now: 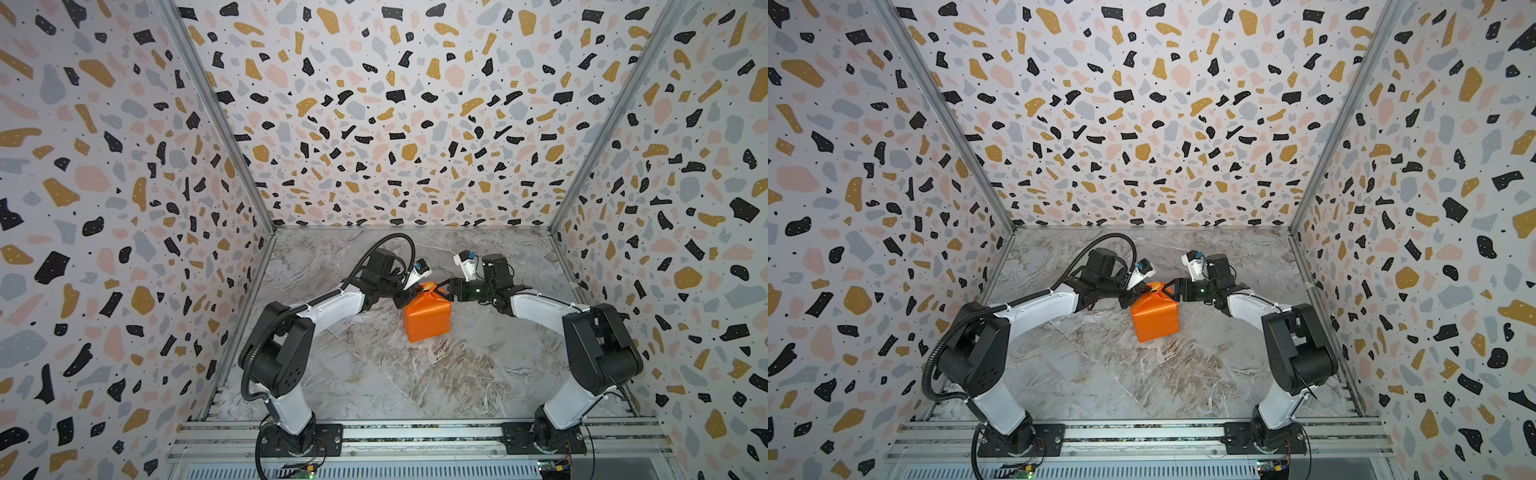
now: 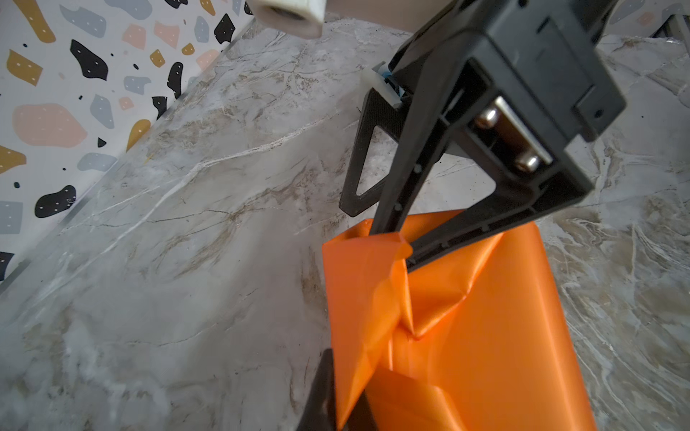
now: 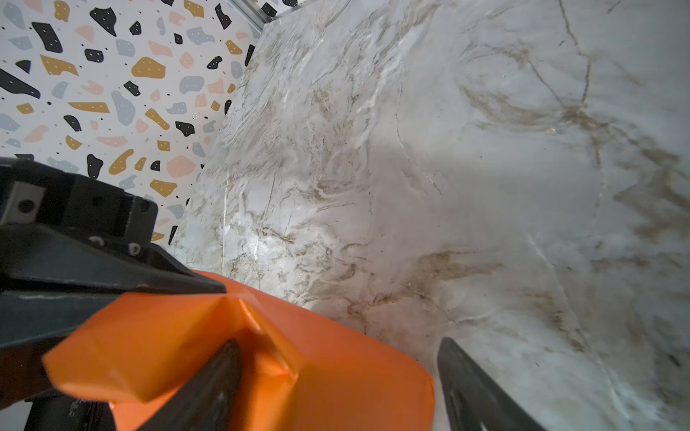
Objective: Wrap a gift box in wrapping paper
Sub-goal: Fold the seventh fold of the wrapping paper on the gift box.
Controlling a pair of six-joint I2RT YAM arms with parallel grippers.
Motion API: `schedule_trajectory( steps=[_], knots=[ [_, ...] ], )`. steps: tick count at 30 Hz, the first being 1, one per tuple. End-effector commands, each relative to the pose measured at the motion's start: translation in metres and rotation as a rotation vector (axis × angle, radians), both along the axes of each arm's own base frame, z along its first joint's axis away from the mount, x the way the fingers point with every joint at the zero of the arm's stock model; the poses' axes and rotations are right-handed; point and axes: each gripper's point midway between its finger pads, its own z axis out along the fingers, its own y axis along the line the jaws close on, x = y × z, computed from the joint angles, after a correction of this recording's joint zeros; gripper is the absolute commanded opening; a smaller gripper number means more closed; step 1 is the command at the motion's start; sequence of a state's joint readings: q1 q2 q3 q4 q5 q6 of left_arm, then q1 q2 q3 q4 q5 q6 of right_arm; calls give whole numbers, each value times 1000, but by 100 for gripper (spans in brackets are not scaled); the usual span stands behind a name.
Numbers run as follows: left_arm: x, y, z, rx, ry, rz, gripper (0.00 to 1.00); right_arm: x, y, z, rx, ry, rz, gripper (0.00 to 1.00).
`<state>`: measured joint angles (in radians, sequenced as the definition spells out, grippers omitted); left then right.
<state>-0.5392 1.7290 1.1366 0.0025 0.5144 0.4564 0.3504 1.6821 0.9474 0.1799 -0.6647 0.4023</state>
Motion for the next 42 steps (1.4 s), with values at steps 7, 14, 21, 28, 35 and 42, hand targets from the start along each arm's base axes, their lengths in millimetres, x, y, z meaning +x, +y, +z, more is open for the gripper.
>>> schedule_trajectory(
  steps=[7,14,21,28,35,42],
  knots=[
    [5,-1,5,-19,5,32,4,-9,2,17,74,-25,28,82],
    [7,0,3,-18,12,44,5,-17,-12,23,95,-31,3,84],
    [6,0,4,-20,12,45,9,-16,-10,21,97,-19,-6,84],
    [5,0,4,-25,19,44,12,-12,5,10,62,12,-4,83],
    [5,-1,5,-28,23,44,16,-6,6,1,34,33,-39,82],
    [6,0,5,-31,24,51,19,3,-7,6,3,13,-99,81]
  ],
)
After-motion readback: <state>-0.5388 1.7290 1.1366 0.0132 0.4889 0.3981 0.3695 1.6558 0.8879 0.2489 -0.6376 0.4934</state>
